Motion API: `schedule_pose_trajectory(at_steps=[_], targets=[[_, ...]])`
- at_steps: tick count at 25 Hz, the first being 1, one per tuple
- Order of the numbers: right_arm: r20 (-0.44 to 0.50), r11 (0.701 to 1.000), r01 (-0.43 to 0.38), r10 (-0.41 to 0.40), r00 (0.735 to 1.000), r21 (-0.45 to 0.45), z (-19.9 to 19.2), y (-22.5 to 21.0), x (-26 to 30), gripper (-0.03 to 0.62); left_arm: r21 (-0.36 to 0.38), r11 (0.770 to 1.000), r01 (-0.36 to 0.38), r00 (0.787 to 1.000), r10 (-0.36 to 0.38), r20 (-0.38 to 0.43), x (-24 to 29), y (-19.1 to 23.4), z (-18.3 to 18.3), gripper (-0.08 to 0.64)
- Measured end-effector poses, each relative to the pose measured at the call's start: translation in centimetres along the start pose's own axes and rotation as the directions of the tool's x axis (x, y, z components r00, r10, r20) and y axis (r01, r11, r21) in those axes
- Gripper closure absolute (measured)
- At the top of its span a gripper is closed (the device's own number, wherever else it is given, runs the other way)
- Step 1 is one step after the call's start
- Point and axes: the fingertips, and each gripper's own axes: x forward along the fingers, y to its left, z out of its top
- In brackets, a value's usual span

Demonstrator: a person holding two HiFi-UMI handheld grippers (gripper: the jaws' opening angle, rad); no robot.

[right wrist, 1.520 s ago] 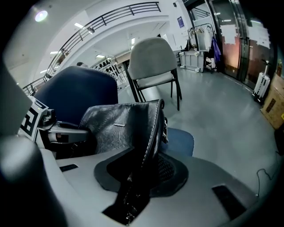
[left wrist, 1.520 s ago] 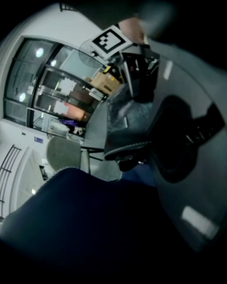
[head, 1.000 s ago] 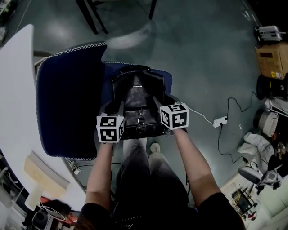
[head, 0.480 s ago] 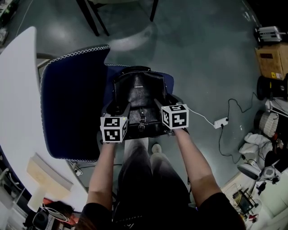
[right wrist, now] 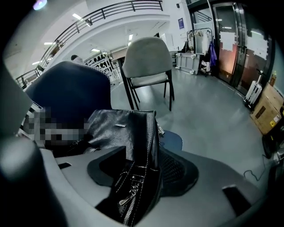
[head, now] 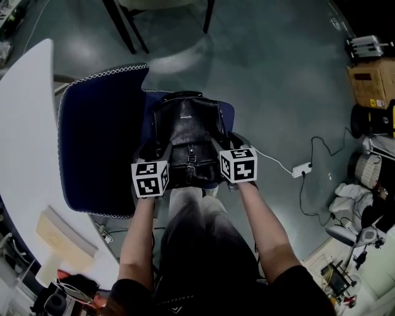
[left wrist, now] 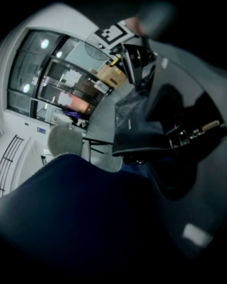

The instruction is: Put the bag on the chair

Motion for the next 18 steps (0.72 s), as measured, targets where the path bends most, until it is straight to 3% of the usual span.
schedule_pose_trajectory(at_steps=[4,12,18], targets=[[0.031,1.000,0.003,-0.002,1.000,-0.013,0.2,-0.2,-1.6,0.420,-0.023,1.000,-0.021,0.999,0.022,0.025,-1.7,-0.6,0.1,0.321],[0.087,0.999,-0.028,0.031,0.996,-0.034,-0.4,0.7,-4.4,0.538,-0.060,0.996,-0.071,0.993,0.076,0.095,-5.7,-2.0,0.5,0.477],[0.125,0.998,-0.045,0.050,0.991,-0.040,-0.9,1.1,-6.6,0.583,-0.073,0.993,-0.090,0.989,0.098,0.112,-7.9,-3.4,-0.1,0.520]])
